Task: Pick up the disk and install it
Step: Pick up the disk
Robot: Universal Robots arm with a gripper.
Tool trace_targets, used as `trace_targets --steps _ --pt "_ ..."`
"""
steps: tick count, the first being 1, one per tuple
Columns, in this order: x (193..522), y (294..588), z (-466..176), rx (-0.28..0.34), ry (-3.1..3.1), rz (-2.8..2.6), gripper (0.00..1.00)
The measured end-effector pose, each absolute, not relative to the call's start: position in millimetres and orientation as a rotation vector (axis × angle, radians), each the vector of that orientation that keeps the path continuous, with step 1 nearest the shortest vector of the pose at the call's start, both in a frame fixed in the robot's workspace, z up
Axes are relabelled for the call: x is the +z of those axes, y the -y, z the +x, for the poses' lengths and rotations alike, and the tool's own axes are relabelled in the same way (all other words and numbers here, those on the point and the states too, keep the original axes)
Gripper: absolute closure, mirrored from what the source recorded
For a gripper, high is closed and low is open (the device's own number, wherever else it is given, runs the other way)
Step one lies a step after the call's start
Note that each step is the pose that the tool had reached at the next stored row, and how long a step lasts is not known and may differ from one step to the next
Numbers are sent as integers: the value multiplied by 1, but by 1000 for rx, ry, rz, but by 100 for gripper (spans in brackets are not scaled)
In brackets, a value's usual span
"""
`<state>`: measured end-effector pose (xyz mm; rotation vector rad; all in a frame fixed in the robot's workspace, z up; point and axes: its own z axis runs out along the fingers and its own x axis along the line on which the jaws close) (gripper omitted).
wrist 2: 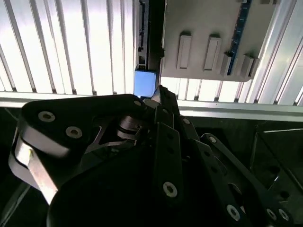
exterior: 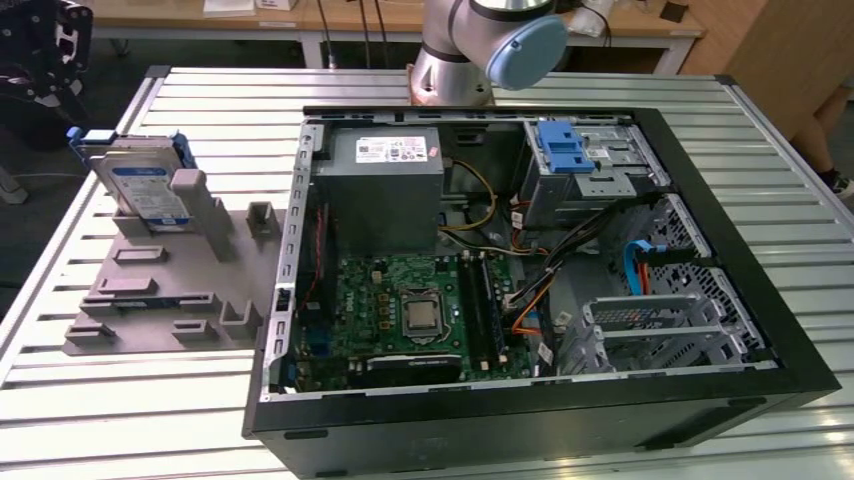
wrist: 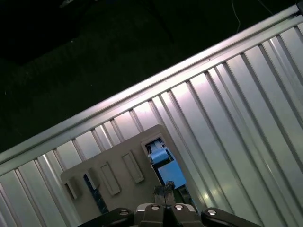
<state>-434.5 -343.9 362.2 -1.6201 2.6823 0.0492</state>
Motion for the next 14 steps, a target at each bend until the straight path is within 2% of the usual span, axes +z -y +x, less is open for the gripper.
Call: trace_targets --steps 14 --pt "358 344 -435 50 -2468 -1936 89"
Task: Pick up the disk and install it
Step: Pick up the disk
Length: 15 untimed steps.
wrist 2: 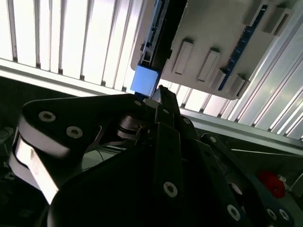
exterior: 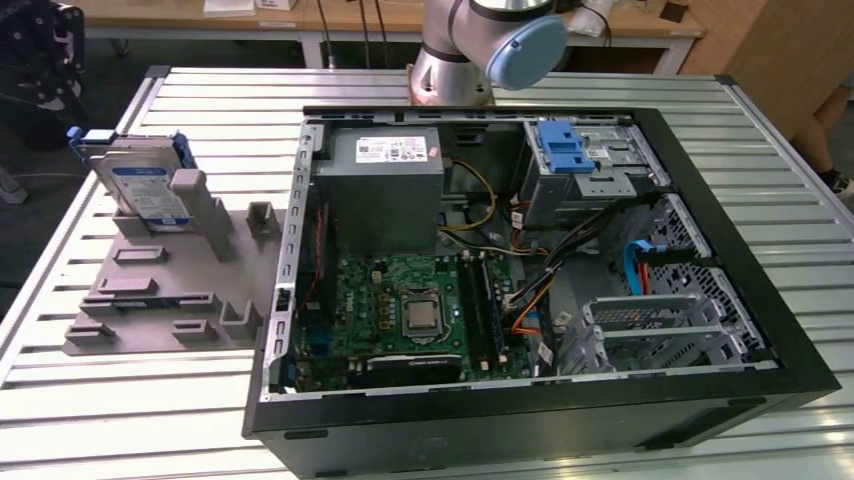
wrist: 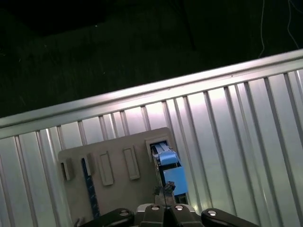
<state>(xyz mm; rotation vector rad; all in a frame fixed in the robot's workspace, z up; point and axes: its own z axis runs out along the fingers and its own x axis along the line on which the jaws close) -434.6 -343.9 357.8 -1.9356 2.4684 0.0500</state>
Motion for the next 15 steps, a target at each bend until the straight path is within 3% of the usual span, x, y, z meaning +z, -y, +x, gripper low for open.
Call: trace_targets --steps 5,7,9,10,15 --pt "357 344 -435 50 -2445 -1967 89" --pt "357 344 -435 50 -2444 -1967 83" --pt "356 344 -435 49 -2444 -1968 71" --pt "356 344 -435 48 -2440 -1973 71" --pt "351 343 -435 48 -2387 -2038 48"
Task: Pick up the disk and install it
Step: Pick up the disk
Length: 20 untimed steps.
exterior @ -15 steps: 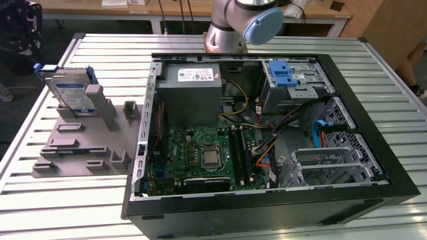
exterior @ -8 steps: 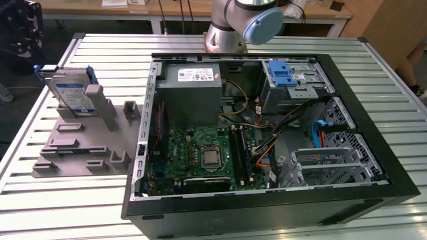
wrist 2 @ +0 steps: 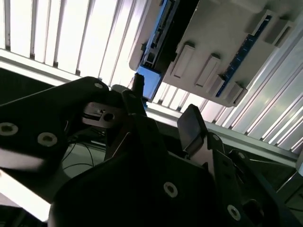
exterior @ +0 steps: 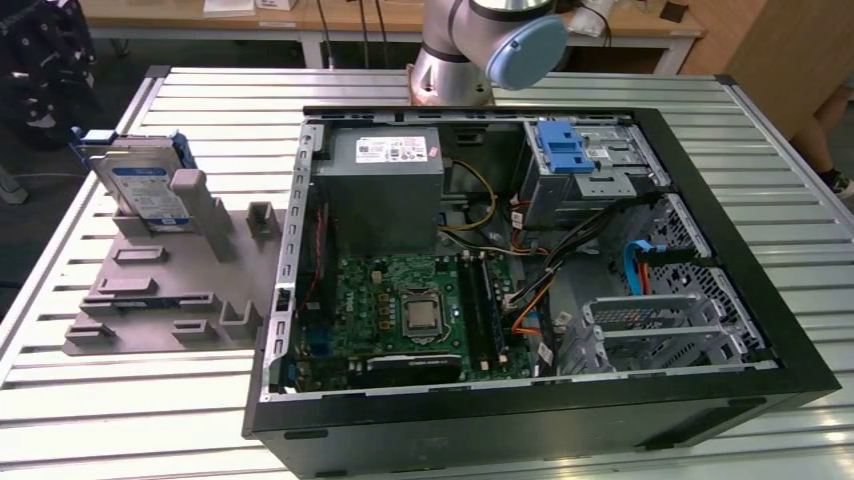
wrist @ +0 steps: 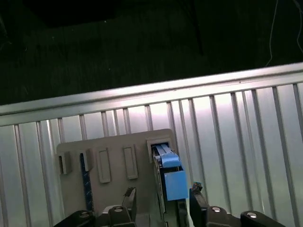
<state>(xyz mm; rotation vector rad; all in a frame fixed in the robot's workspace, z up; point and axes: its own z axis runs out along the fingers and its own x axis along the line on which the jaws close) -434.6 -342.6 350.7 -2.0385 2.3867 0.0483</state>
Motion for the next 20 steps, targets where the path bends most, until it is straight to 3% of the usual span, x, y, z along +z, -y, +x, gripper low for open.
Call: trace_targets --steps 2,3,20 --pt "347 340 -435 46 -2372 -2055 48" --pt "346 339 -435 37 -2375 -2059 41" --pt "327 331 -437 2 -2266 -2163 41"
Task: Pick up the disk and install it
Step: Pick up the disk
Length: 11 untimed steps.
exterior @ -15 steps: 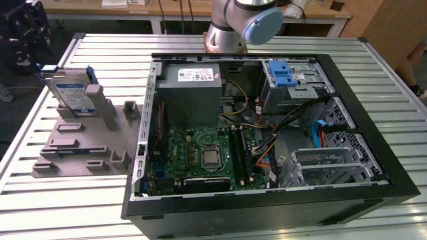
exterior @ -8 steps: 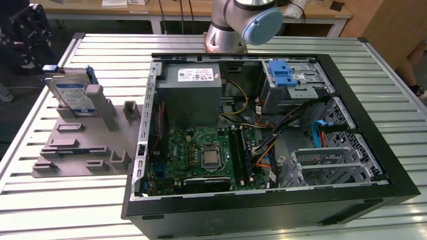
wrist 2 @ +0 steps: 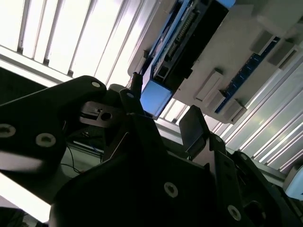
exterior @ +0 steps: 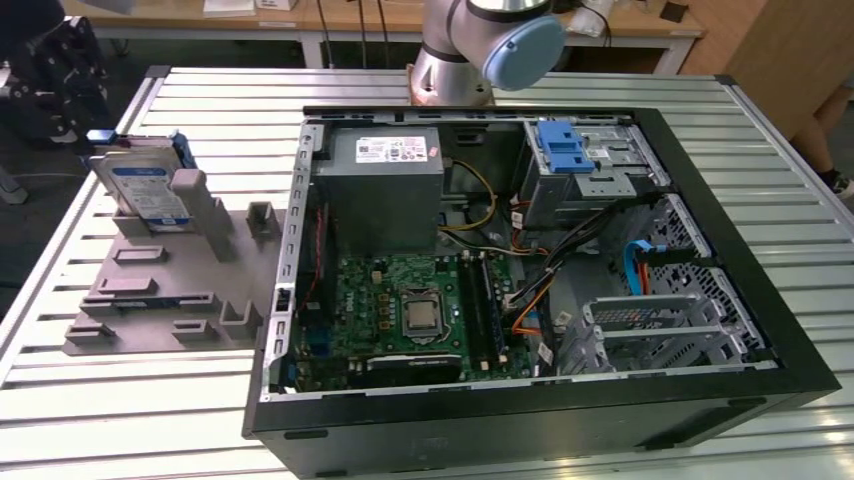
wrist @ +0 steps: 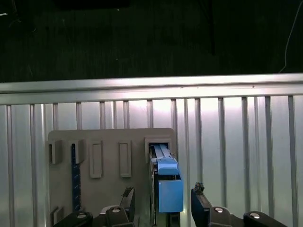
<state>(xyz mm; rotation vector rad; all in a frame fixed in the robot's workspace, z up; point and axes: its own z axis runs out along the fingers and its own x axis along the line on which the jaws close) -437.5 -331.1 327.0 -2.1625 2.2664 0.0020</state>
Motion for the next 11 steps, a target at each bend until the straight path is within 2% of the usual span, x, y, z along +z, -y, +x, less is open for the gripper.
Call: trace_targets --steps 11 --pt "312 329 -439 2 -2263 -2166 41"
